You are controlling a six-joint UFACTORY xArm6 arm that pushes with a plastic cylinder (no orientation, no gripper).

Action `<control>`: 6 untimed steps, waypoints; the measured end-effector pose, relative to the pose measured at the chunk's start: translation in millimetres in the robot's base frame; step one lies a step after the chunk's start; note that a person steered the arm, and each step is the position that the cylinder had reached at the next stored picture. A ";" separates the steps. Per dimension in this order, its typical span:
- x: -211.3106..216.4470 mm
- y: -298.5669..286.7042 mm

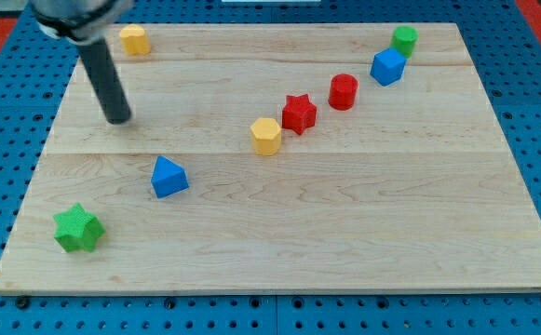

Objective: Push yellow heart towards the center

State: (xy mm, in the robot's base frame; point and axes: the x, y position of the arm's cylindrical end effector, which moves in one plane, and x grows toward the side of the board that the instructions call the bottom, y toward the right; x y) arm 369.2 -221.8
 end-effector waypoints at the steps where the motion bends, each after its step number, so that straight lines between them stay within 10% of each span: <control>1: -57.8 -43.7; 3: -175.9 -35.9; 6: -16.0 114.4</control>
